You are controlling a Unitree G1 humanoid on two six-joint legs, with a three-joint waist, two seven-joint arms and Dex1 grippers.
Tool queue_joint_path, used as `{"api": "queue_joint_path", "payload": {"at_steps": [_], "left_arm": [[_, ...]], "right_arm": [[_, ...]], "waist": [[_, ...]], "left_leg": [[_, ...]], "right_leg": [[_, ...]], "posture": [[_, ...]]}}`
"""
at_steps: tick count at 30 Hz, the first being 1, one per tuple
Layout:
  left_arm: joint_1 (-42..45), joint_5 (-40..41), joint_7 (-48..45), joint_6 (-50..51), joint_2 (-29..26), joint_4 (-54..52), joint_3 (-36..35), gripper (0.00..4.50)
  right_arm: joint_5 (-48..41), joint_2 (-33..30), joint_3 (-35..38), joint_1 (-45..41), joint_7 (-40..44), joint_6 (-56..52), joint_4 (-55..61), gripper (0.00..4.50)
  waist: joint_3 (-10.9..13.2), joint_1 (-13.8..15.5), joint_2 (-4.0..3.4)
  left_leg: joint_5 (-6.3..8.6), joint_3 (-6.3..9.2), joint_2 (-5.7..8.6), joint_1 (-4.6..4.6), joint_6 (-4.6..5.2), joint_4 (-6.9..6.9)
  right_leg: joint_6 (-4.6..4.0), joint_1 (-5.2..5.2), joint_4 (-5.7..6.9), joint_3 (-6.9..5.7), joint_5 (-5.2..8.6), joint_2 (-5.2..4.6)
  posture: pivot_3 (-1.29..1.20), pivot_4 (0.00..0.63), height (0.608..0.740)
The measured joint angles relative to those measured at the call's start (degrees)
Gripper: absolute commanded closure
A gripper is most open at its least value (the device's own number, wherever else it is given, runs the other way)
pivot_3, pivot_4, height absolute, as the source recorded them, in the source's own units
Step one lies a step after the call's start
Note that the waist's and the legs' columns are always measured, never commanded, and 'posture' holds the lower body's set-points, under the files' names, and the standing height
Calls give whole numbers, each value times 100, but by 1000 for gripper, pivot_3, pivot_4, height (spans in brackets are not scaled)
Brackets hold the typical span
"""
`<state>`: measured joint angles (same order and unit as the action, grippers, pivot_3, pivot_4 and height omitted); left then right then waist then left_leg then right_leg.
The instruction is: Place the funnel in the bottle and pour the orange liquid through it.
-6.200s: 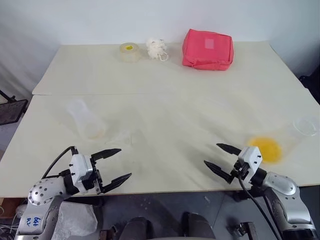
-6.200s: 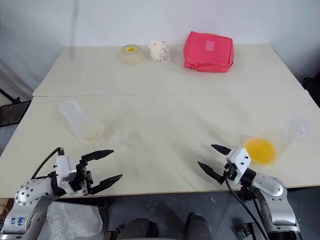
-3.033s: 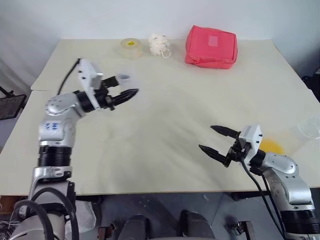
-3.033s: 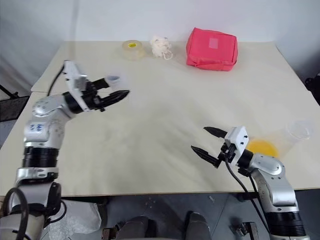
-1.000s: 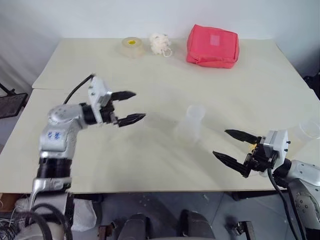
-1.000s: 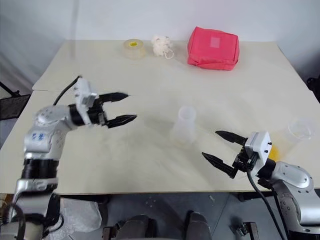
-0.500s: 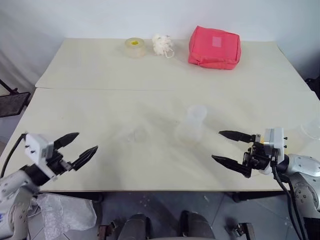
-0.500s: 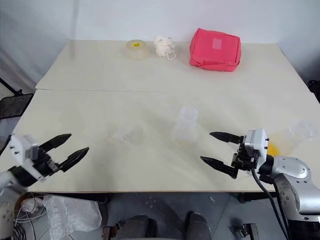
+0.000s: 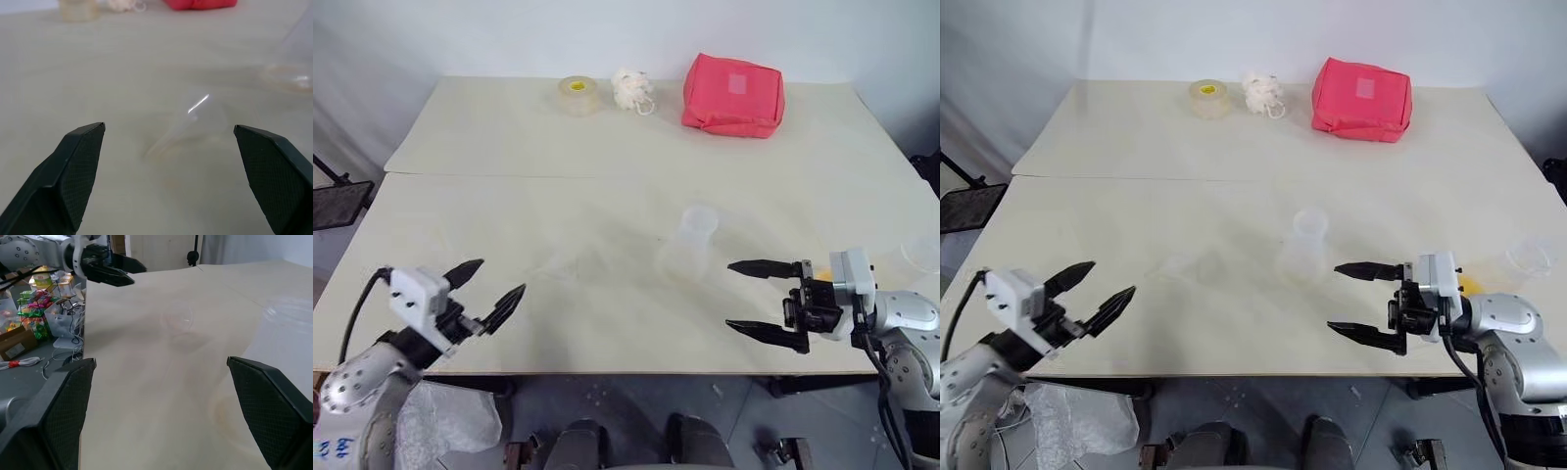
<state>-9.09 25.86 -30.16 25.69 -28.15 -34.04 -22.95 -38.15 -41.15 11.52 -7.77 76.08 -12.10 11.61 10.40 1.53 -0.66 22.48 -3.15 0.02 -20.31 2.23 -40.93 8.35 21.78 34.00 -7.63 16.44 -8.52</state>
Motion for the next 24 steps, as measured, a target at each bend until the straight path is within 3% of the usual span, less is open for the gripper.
{"api": "queue_joint_path", "payload": {"at_steps": [13,24], "left_arm": [[1562,-1387,1971,2727,-122,-603,2208,19],[1771,-1564,2132,3614,-141,-781,2516,19]], "right_arm": [[171,89,-150,-58,-134,91,-85,0],[285,109,-176,-23,-252,99,-86,0]], "waist": [[0,5,-1],[0,1,-1]], "left_leg": [[0,1,2,3,0,0],[0,2,0,3,0,0]], "right_leg": [[0,-7,-1,2,0,4],[0,-8,-5,2,0,3]], "posture": [[0,150,740],[0,150,740]]}}
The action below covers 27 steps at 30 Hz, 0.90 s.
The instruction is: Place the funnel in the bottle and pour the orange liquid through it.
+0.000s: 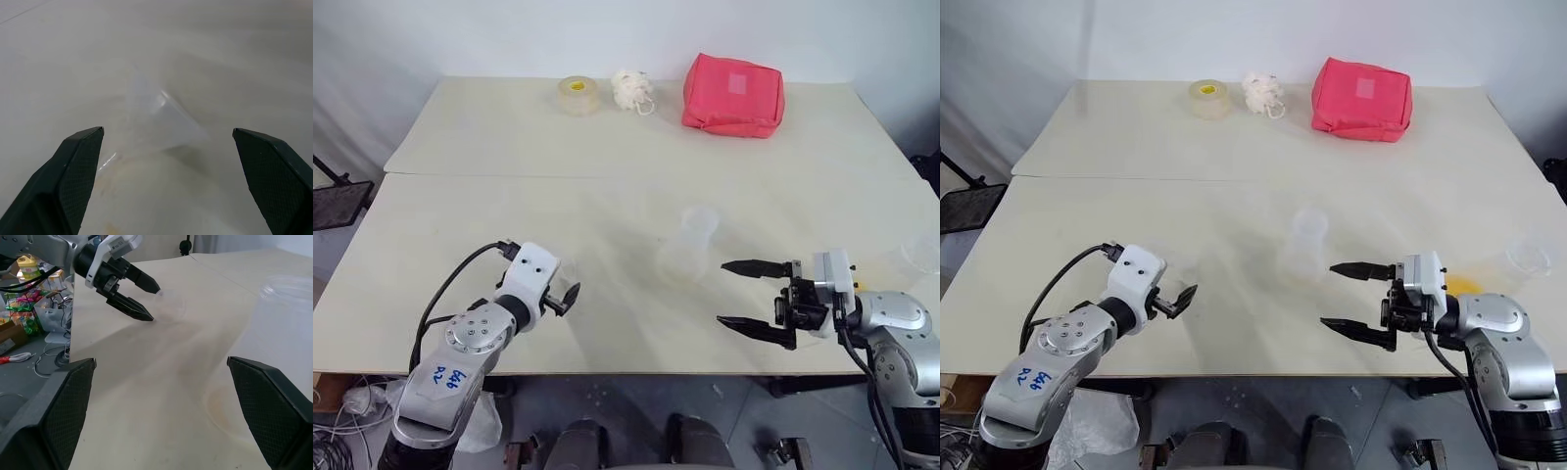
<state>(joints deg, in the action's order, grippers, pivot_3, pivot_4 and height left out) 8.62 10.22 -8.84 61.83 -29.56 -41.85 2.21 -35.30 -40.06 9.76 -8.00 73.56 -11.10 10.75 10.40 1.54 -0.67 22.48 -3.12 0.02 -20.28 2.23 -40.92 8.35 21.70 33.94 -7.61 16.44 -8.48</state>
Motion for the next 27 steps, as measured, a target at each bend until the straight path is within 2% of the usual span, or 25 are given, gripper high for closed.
{"api": "queue_joint_path", "payload": {"at_steps": [2,5,17,24,26,27], "left_arm": [[-1,-15,-3,0,-10,0,-1,19],[-9,-31,-9,-6,-11,1,-48,530],[-164,-145,-130,-408,14,411,-300,4441],[-415,-22,-337,-336,64,304,-784,4475],[-431,148,-382,-167,265,198,-1001,4475],[-371,311,-409,92,437,172,-1156,4300]], "right_arm": [[3,3,0,0,-13,0,0,0],[5,3,-2,0,-43,0,0,0],[26,3,-19,-11,-82,0,0,0],[68,3,-29,-52,-87,0,-15,0],[74,3,-32,-64,-84,0,-33,0],[75,3,-34,-70,-79,0,-51,0]], "waist": [[0,0,0],[0,0,0],[0,-2,0],[0,0,0],[0,3,0],[0,6,0]], "left_leg": [[0,0,0,0,0,0],[0,0,0,0,0,0],[0,0,0,0,0,1],[0,2,0,-1,0,0],[0,4,1,-1,0,-1],[0,7,1,-1,0,-2]], "right_leg": [[0,0,0,0,0,0],[0,0,-1,0,0,0],[0,-1,-2,-1,0,0],[0,-1,-3,-1,0,-1],[0,-3,-2,-1,0,-3],[0,-6,-3,-1,0,-3]], "posture": [[0,150,740],[0,150,740],[0,150,740],[0,150,740],[0,150,740],[0,150,740]]}}
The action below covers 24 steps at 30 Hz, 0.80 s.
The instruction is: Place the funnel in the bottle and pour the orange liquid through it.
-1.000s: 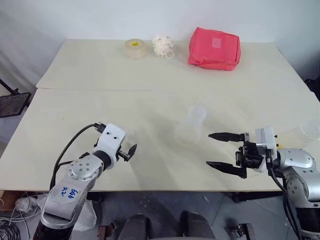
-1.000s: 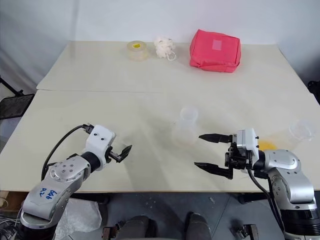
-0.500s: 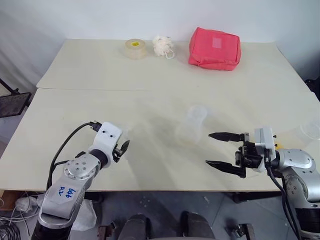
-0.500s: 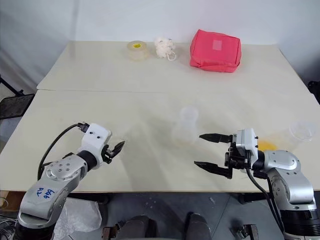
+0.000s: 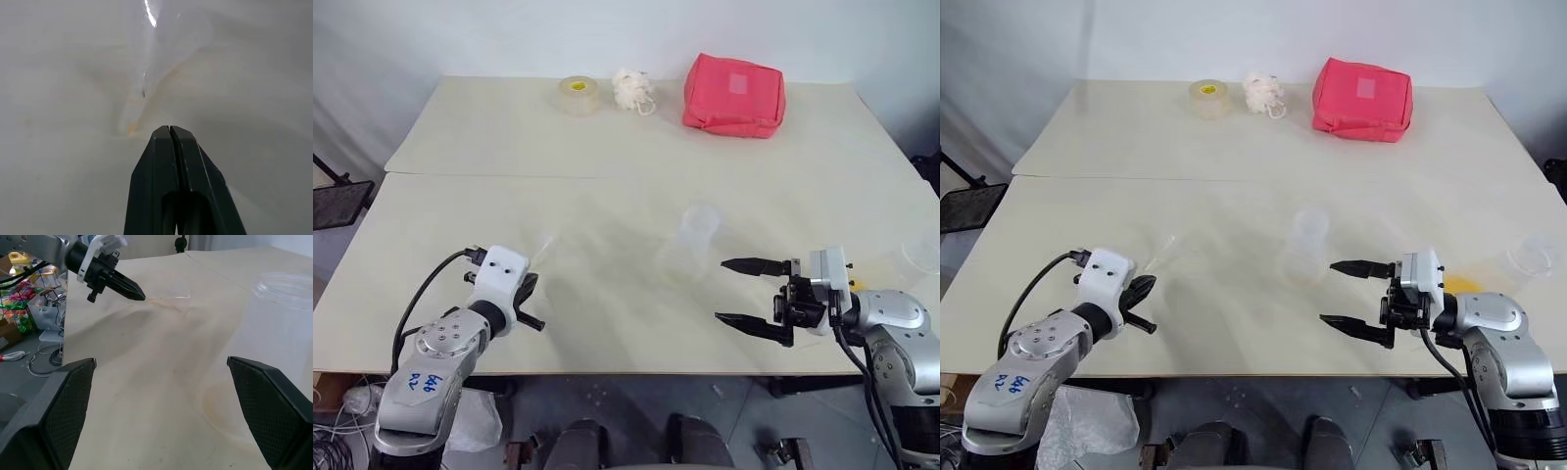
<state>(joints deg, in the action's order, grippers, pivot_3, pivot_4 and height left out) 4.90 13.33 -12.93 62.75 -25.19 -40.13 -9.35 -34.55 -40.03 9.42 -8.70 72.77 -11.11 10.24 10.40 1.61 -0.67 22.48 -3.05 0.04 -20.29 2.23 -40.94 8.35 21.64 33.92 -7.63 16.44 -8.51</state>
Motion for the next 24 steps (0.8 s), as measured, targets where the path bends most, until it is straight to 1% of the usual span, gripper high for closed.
{"api": "queue_joint_path", "payload": {"at_steps": [1,2,5,7,9,10,15,19,24], "left_arm": [[175,219,-44,435,281,1,-230,4097],[245,316,-59,621,378,-3,-319,3926],[557,662,-155,1439,535,-119,-577,3050],[881,910,-230,2012,763,-219,-866,2426],[1012,985,-255,2240,768,-247,-959,1889],[1037,991,-247,2290,751,-265,-984,1528],[1056,989,-160,2486,721,-401,-1114,14],[1234,964,-154,2609,670,-393,-1505,14],[1315,751,36,2668,474,-104,-1670,14]], "right_arm": [[3,1,-13,-29,5,0,-48,0],[6,1,-15,-50,6,0,-65,0],[14,2,-16,-119,15,1,-106,0],[31,4,-40,-142,18,1,-144,0],[52,4,-52,-173,20,1,-150,0],[59,4,-58,-188,21,1,-159,0],[90,5,-83,-263,39,4,-264,0],[137,6,-177,-372,65,4,-344,0],[144,7,-221,-405,76,4,-394,0]], "waist": [[0,7,1],[0,7,1],[0,-9,0],[0,-7,0],[0,-17,0],[0,-21,0],[0,-13,0],[0,-15,0],[0,-14,0]], "left_leg": [[0,7,2,-2,0,-5],[0,8,2,-2,0,-5],[0,8,2,-1,0,-3],[0,10,3,-2,0,-3],[0,9,2,-1,0,-2],[0,9,1,-1,-1,-1],[0,10,2,-1,-1,-2],[0,10,1,-1,-1,-1],[0,10,2,-2,-1,-1]], "right_leg": [[0,-2,1,-1,0,0],[0,-3,3,-1,0,0],[0,-3,3,-2,0,1],[0,-3,2,-1,0,2],[0,-3,2,-2,0,3],[0,-3,1,-2,0,5],[0,-3,0,1,0,5],[0,-3,-2,0,0,5],[0,-3,-2,0,0,5]], "posture": [[0,150,740],[0,150,740],[0,150,740],[0,150,740],[0,150,740],[0,150,740],[0,150,740],[0,150,740],[0,150,740]]}}
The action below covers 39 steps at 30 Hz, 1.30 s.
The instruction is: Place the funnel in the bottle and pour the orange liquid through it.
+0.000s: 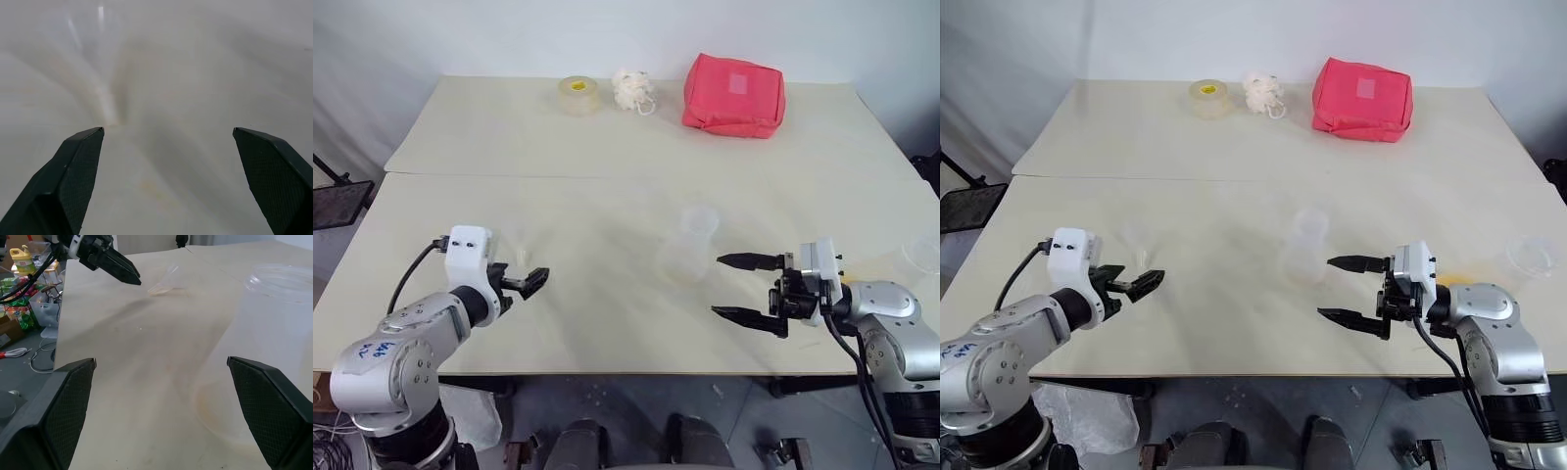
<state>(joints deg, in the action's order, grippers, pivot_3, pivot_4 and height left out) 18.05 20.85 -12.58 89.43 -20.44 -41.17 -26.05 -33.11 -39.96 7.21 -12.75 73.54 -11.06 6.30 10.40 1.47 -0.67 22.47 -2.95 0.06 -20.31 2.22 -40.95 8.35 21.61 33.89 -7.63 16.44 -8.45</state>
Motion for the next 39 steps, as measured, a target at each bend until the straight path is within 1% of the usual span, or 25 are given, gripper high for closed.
{"api": "queue_joint_path", "payload": {"at_steps": [6,10,14,18,22,25,29,32,35,39], "left_arm": [[69,-241,252,-331,69,452,15,14],[-78,-323,246,-640,-111,634,108,14],[-289,-301,-4,-972,-519,634,134,14],[-678,-103,-635,-1720,-985,661,31,14],[-878,-11,-1130,-2241,-1587,1043,-177,14],[-1024,0,-1279,-2327,-1880,1297,-267,14],[-1239,124,-1329,-2200,-1892,1307,-277,14],[-1402,149,-1347,-2321,-1854,1289,-178,14],[-1400,153,-1315,-2391,-1827,1296,-58,14],[-1329,149,-1249,-2390,-1856,1321,-107,14]], "right_arm": [[1,0,-3,-33,-13,0,0,0],[1,0,-3,-13,-69,-3,12,0],[1,0,-4,8,-84,-6,29,0],[1,1,-6,16,-125,-10,44,0],[1,1,-8,9,-141,-11,47,0],[1,1,-9,10,-164,-11,51,0],[0,1,-9,26,-200,-20,166,0],[-2,1,-8,67,-242,-30,269,0],[-2,1,-9,68,-288,-43,274,0],[-2,1,-9,66,-306,-70,274,0]], "waist": [[0,1,0],[0,-10,0],[0,-5,0],[1,-8,-1],[3,-10,-5],[4,-10,-7],[4,-4,-7],[4,-7,-7],[4,-4,-7],[5,-15,-8]], "left_leg": [[0,1,0,0,0,1],[1,1,-1,0,-2,2],[1,1,-1,0,-2,2],[1,1,-2,-1,-3,2],[2,0,-2,1,-4,3],[2,-1,-1,0,-4,5],[2,2,0,0,-4,5],[2,2,-1,0,-4,6],[2,2,0,0,-4,6],[2,1,-1,1,-4,7]], "right_leg": [[0,0,0,1,0,0],[0,1,0,1,0,1],[0,1,-2,1,0,0],[0,2,-4,0,0,-1],[-1,2,-3,0,1,0],[-1,2,-4,0,1,0],[-1,2,-3,0,1,-2],[-1,2,-3,0,1,-2],[-1,2,-3,1,0,-2],[-1,3,-3,0,1,-2]], "posture": [[0,150,740],[0,150,740],[0,150,740],[0,150,740],[0,150,740],[0,150,740],[0,150,740],[0,150,740],[0,150,740],[0,150,740]]}}
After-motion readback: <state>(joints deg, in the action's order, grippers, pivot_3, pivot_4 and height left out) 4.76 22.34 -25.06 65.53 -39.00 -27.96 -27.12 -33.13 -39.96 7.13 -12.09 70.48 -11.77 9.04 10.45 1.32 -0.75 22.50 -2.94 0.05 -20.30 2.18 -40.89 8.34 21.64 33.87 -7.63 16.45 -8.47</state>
